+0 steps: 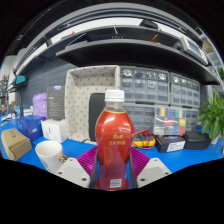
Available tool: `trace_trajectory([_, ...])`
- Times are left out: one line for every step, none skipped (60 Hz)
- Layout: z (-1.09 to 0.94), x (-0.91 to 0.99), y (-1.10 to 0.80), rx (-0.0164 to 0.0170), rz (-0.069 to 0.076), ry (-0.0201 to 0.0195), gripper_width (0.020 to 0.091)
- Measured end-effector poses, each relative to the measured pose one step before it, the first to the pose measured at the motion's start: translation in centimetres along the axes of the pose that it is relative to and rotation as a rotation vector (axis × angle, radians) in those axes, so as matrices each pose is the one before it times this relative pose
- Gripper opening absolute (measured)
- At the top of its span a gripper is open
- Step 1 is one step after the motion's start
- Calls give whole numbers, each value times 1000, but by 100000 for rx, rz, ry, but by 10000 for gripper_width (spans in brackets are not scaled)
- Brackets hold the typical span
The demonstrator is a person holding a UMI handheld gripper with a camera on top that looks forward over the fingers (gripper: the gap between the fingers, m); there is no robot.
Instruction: Pour water
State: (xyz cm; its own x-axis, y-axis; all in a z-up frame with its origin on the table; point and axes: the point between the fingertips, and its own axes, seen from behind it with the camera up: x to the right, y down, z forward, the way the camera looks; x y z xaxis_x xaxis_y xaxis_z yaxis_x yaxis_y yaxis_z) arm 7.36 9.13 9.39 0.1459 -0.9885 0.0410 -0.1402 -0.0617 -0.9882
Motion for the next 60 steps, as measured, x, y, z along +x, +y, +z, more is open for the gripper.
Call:
trace_trajectory([-199,199,16,-599,-536,923,529])
trace_trajectory([-146,303,12,-374,-616,1419,576])
trace_trajectory([-153,330,-33,-406,-826,1534,624])
trace_trajectory([-146,212,-68,-163,-945,1213,668])
trace_trajectory([-202,197,-70,5,-844,1145,677])
trace_trajectory([-217,123,-93,110,-730,843,682])
trace_trajectory([-241,49,-36,-109,-560,599,687])
trace_trajectory([-255,85,-18,-159,-414,523,690])
trace_trajectory([-296,40,22,-218,-184,424,702])
trace_trajectory([-342,172,37,-331,-39,340,722])
trace_trajectory([-317,-12,72,-383,197,386,746])
trace_trajectory([-377,-29,125,-567,276,274,757])
trace_trajectory([-434,-49,137,-662,319,-85,762])
trace_trajectory([-405,-105,161,-675,495,-125,769])
trace_trajectory([-445,-88,162,-693,647,77,768])
trace_trajectory([-460,-34,152,-568,799,280,774])
trace_trajectory([-494,23,95,-415,815,427,776])
trace_trajectory([-504,59,38,-111,726,586,782])
trace_trajectory([-499,79,20,39,534,696,790])
trace_trajectory([-520,57,11,143,320,649,795])
trace_trajectory([-490,33,-1,92,82,535,799])
trace_trajectory([-521,71,121,-27,114,529,797])
trace_trajectory([-412,88,29,-38,-64,493,798])
trace_trajectory([-485,90,7,92,131,667,799])
trace_trajectory([-474,107,-41,358,281,695,801])
trace_trajectory([-417,36,-85,559,439,579,802])
trace_trajectory([-449,32,-82,509,490,400,802])
trace_trajectory([-428,-14,-68,195,559,164,802])
trace_trajectory([-441,-41,3,-84,595,47,802])
trace_trajectory([-475,-26,-35,-299,669,-25,803])
trace_trajectory([-365,-77,12,-80,794,-238,803])
trace_trajectory([-396,-145,-23,-31,837,-323,802])
trace_trajectory([-371,-117,-25,-134,865,-430,801])
trace_trajectory([-349,-82,-49,-120,849,-431,802])
trace_trajectory([-316,-109,-43,23,739,-358,801])
trace_trajectory([-328,-97,-78,187,632,-291,801])
trace_trajectory([-319,-76,-87,171,558,-270,801])
trace_trajectory([-274,-22,-84,119,399,-132,800])
trace_trajectory([-186,-108,-114,113,309,217,800])
trace_trajectory([-238,89,-107,151,-1,136,801])
trace_trajectory([-251,84,-139,333,-74,268,803])
trace_trajectory([-213,78,-163,411,-53,251,802])
trace_trajectory([-204,73,-136,255,-113,206,803])
trace_trajectory([-200,50,-122,150,-99,154,804])
trace_trajectory([-197,-23,-139,108,-155,49,803])
trace_trajectory([-195,4,-123,201,-4,-57,800])
trace_trajectory([-186,-10,-147,250,233,-109,801])
trace_trajectory([-170,11,-125,189,398,-119,800])
trace_trajectory([-166,15,-117,235,420,-61,801])
trace_trajectory([-174,20,-137,302,342,-2,801])
trace_trajectory([-148,-15,-161,425,329,-39,801])
trace_trajectory([-149,-6,-157,381,315,-97,799])
trace_trajectory([-186,-74,-134,284,394,-161,798])
trace_trajectory([-113,-63,-61,55,166,-302,799])
trace_trajectory([-108,-51,-46,33,120,-249,796])
trace_trajectory([-101,-54,-40,87,140,-168,794])
trace_trajectory([-106,-33,-46,93,161,-81,792])
trace_trajectory([-107,1,-23,5,130,-30,792])
trace_trajectory([-102,16,-14,35,151,48,793])
trace_trajectory([-93,21,-26,44,99,96,794])
